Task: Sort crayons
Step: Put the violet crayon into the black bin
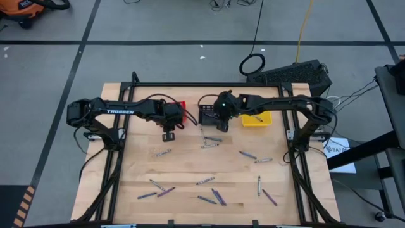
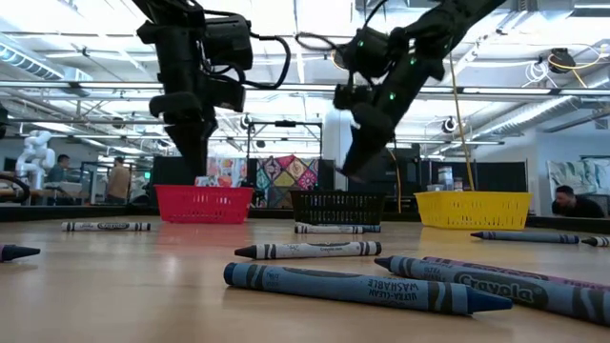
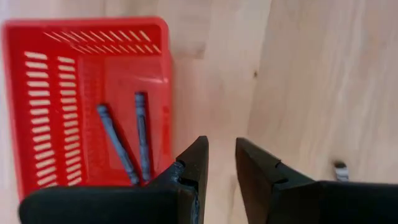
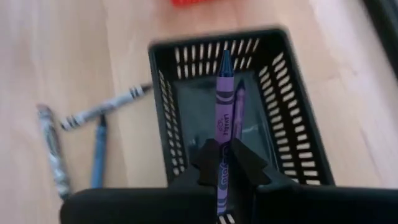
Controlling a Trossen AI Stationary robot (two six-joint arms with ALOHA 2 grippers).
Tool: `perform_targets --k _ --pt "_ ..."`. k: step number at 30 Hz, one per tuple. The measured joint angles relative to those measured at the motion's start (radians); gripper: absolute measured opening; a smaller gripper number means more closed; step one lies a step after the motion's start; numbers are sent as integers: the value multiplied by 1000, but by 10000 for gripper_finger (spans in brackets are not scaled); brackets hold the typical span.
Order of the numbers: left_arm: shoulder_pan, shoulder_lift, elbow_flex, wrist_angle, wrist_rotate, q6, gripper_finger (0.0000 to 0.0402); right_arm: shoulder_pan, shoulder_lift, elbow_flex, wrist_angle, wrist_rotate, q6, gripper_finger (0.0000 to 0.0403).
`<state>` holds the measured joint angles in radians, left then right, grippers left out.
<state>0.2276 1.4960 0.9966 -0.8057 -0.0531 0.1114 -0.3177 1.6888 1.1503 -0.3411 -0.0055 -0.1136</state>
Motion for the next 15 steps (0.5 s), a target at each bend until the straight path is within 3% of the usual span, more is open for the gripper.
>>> perform_targets --k 8,15 --pt "-45 0 0 -19 81 -2 75 -25 59 0 8 0 -79 0" --pt "-56 0 0 -18 85 -2 75 -26 61 0 18 0 -92 12"
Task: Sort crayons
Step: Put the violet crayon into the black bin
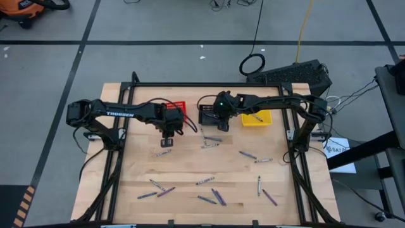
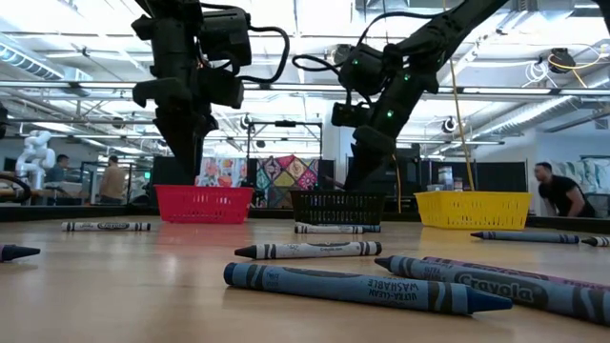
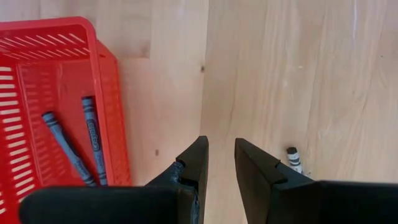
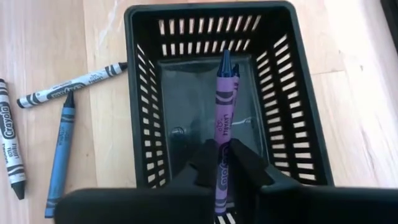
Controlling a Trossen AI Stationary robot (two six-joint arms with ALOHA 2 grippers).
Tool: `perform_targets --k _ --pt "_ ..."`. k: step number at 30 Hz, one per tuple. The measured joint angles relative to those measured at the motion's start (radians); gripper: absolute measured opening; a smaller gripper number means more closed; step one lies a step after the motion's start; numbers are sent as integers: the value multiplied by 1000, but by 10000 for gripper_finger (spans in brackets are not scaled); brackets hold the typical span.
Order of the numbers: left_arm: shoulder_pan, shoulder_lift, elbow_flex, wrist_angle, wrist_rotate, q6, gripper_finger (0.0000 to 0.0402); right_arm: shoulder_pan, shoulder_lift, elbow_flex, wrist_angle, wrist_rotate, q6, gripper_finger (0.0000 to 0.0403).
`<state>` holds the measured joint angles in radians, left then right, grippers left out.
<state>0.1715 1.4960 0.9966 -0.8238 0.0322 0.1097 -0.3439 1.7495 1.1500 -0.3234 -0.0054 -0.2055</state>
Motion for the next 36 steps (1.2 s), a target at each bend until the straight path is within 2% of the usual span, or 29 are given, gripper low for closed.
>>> perform_targets --k 16,24,29,33,36 --pt "-5 0 0 6 -7 -1 75 1 -16 0 4 8 39 97" --pt "-36 0 0 5 -10 -28 75 34 -136 0 -50 86 54 102" --pt "-51 4 0 5 7 -29 75 54 -217 0 -116 89 113 102" --pt "-63 8 0 6 39 -99 75 70 -261 0 -159 91 123 102" --pt "-75 8 0 8 40 -211 75 82 -280 0 -188 92 123 102"
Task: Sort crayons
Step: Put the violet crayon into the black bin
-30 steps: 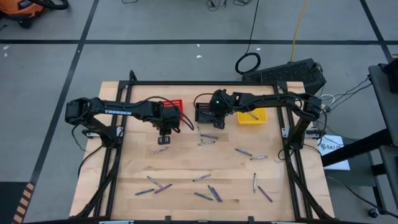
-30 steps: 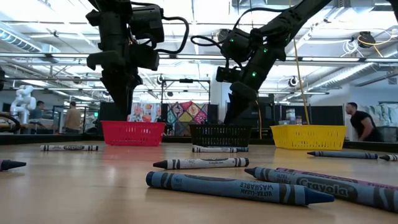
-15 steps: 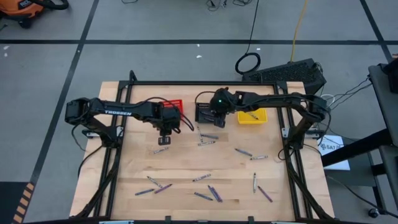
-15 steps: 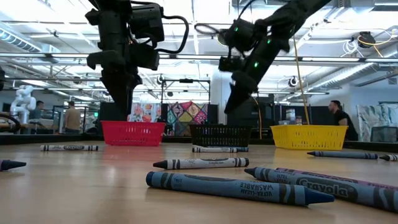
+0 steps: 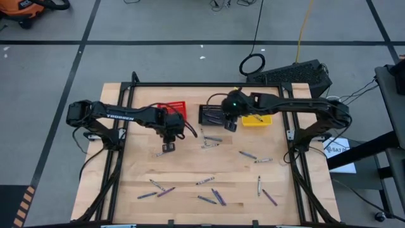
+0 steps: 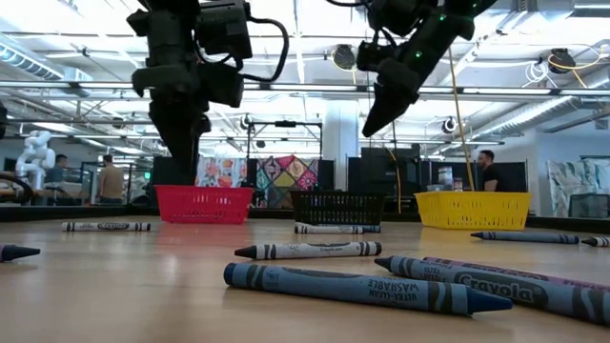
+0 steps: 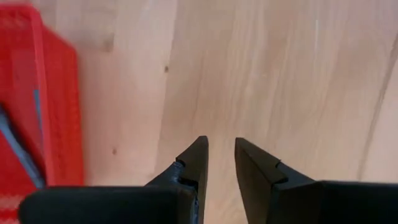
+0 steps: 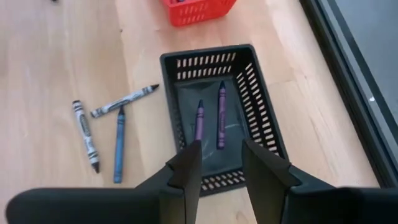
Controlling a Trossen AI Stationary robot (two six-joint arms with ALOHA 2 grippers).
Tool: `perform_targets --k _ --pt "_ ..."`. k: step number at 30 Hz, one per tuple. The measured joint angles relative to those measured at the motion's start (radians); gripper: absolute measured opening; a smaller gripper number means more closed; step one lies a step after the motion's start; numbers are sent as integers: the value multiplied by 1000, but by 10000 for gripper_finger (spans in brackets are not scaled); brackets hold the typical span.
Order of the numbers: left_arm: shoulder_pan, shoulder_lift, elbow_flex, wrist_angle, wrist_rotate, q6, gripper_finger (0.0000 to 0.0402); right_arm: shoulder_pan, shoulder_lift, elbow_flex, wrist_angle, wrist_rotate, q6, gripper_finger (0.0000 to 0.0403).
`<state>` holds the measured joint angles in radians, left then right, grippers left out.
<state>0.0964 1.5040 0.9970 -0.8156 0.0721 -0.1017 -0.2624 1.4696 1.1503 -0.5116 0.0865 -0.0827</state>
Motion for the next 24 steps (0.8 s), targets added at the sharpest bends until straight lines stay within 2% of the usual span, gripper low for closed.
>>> perform_targets --k 3,8,19,24 --pt "-29 0 0 -13 9 -148 75 10 -9 0 -24 40 -1 102" --pt "-138 0 0 -14 15 -301 75 16 -8 0 -75 100 -5 102" --pt "-403 0 0 17 -10 -650 75 16 -8 0 -101 98 21 102" --pt "-512 5 0 115 -62 -706 75 16 -8 0 -100 97 56 102"
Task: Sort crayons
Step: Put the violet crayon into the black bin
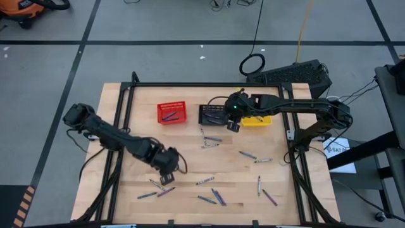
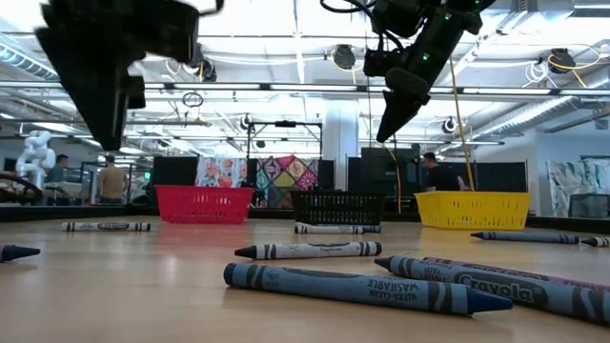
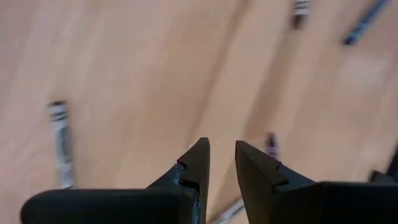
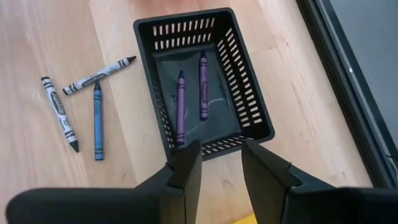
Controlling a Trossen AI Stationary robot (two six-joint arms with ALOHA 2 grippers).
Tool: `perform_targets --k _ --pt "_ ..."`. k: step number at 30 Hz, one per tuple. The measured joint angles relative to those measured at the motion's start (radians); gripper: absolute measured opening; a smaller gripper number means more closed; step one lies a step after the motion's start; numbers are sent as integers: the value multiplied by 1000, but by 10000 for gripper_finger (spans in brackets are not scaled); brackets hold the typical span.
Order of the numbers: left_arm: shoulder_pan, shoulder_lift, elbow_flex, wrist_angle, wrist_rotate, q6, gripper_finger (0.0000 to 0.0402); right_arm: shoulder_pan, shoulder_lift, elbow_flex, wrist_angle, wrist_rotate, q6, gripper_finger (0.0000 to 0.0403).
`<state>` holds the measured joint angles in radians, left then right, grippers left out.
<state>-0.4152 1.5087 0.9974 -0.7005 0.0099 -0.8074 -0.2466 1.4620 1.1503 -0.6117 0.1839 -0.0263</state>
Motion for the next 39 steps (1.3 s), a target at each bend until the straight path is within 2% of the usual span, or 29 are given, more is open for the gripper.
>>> perform_targets --k 14,27,39 --pt "-126 136 0 99 -24 -124 75 0 0 0 0 -1 41 102" --pt "-205 154 0 127 -11 -282 75 0 0 0 0 -1 41 102" --pt "-232 193 0 170 -14 -314 75 0 0 0 0 -2 68 102"
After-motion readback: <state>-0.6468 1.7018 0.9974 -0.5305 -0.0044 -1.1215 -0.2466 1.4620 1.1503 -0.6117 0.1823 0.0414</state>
